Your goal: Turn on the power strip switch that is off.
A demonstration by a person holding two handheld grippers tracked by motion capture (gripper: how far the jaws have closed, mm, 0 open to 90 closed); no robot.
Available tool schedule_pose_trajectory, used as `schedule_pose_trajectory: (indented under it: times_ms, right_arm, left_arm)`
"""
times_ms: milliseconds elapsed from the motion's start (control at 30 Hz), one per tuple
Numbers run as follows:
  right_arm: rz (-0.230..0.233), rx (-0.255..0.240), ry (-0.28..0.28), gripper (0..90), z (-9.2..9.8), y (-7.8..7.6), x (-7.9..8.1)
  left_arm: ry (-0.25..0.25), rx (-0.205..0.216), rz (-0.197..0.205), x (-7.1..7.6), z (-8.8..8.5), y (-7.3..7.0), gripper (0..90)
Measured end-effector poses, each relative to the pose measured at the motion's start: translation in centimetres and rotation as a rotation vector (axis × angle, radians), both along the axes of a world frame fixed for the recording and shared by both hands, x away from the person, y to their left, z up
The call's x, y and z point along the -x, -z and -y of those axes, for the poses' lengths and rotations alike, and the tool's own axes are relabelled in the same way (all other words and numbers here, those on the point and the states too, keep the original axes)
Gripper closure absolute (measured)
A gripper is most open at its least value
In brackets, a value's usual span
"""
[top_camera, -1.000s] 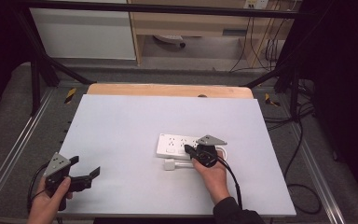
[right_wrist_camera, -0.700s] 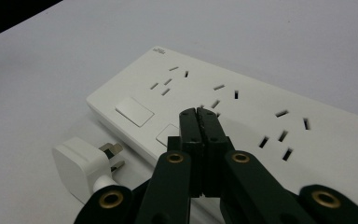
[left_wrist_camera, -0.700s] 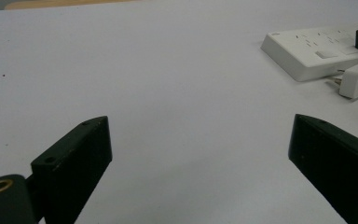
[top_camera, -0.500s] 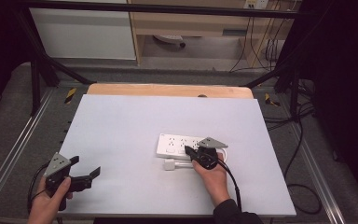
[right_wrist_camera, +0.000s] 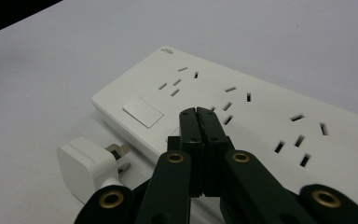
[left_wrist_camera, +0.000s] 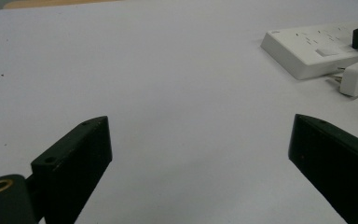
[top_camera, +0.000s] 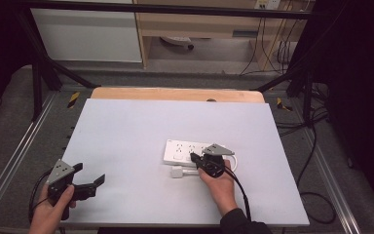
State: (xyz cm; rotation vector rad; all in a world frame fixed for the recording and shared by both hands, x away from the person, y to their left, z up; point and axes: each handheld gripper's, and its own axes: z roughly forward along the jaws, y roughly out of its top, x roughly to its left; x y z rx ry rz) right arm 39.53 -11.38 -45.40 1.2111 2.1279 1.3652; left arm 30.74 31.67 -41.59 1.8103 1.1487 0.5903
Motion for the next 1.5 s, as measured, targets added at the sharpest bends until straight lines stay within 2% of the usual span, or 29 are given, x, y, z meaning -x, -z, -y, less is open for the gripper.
schedule_pose_trajectory:
  times_ms: [667, 1400, 1500]
  right_arm:
    - [0.026, 0.003, 0.0, 90.0, 0.01, 0.21, 0.21]
    - [0.031, 0.012, 0.007, 90.0, -0.09, 0.22, 0.33]
    - [0.03, 0.032, 0.018, 90.0, 0.03, 0.19, 0.37]
  left_arm:
    - [-0.002, 0.003, -0.006, -0.03, 0.05, 0.1, 6.1]
    - [0.001, 0.0, -0.009, -0.03, 0.07, 0.15, 6.1]
    - [0.001, 0.0, -0.009, -0.03, 0.07, 0.15, 6.1]
